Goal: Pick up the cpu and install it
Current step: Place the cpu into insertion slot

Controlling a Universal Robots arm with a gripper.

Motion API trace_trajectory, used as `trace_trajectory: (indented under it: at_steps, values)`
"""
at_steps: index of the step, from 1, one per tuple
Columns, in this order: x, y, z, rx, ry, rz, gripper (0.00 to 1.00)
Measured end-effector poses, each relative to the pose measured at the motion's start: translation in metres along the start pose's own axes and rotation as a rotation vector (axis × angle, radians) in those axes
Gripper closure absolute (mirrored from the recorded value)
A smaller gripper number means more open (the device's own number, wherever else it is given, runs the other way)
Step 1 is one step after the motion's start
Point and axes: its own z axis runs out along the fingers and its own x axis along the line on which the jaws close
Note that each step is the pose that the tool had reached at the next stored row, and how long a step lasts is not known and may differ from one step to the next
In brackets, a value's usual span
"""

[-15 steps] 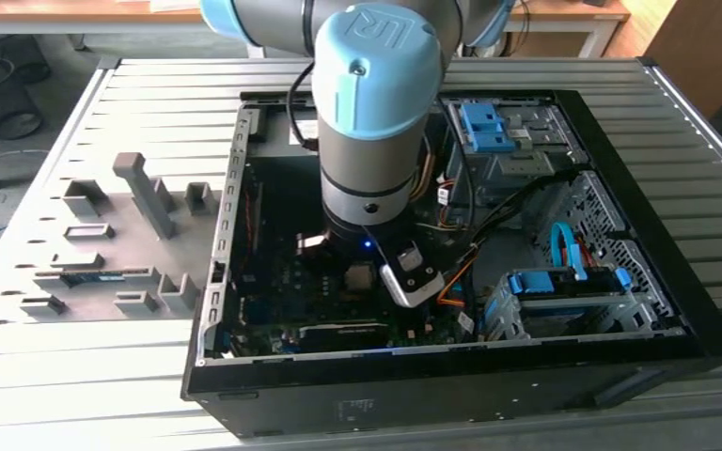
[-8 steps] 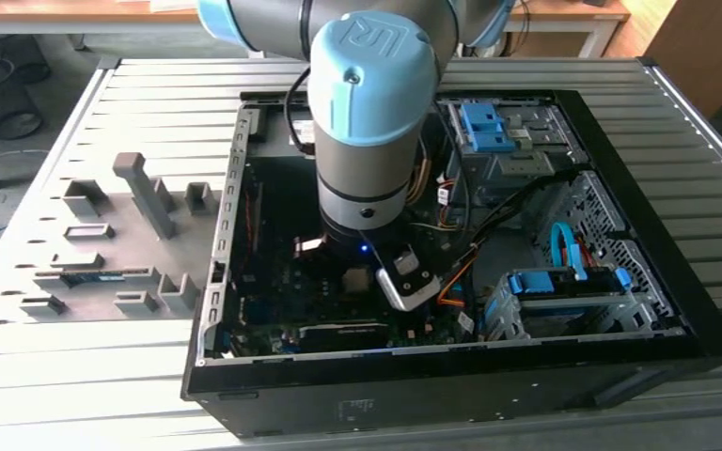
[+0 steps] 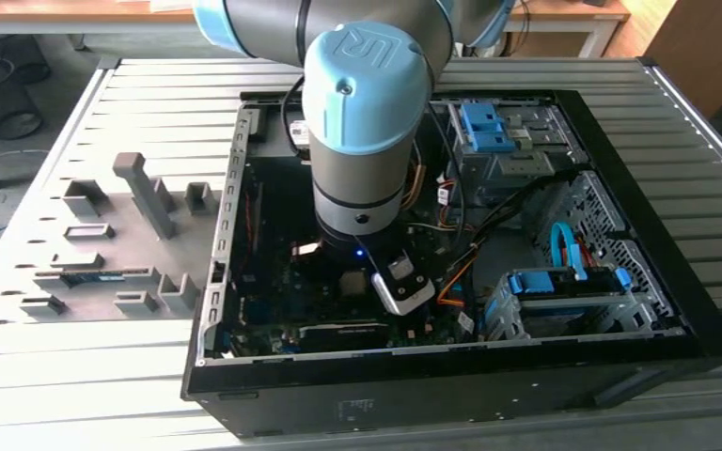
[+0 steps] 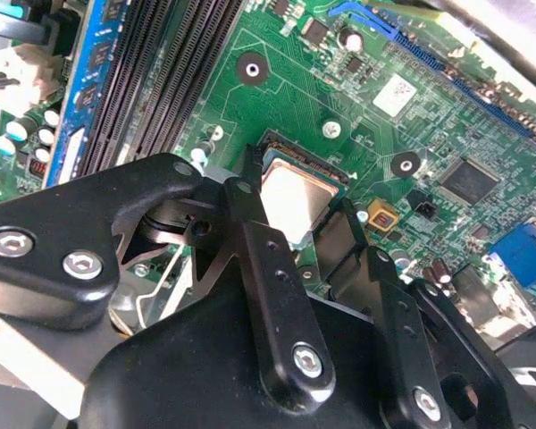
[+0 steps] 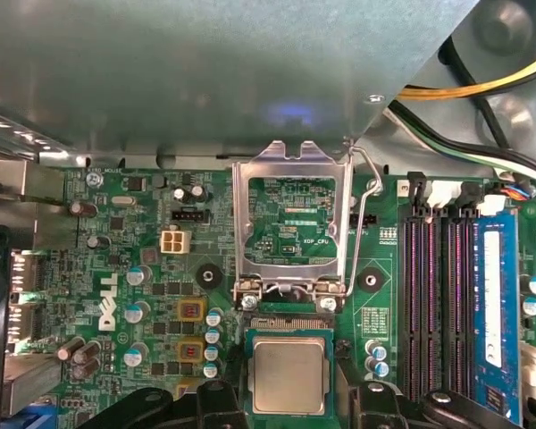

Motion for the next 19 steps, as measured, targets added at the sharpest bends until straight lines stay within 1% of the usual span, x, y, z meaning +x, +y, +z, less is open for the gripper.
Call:
trace_trajectory:
  at_steps: [9, 10, 15, 19]
  values:
    - [0.0, 0.0, 0.0003, -0.0003, -0.0001, 0.0, 0.52]
    - [0.0, 0.0, 0.0003, -0.0002, -0.0001, 0.0, 0.45]
    - [0.0001, 0.0, 0.0004, -0.0001, -0.0001, 0.0, 0.45]
    - [0.0008, 0.0003, -0.0024, 0.0007, -0.0021, 0.0, 0.45]
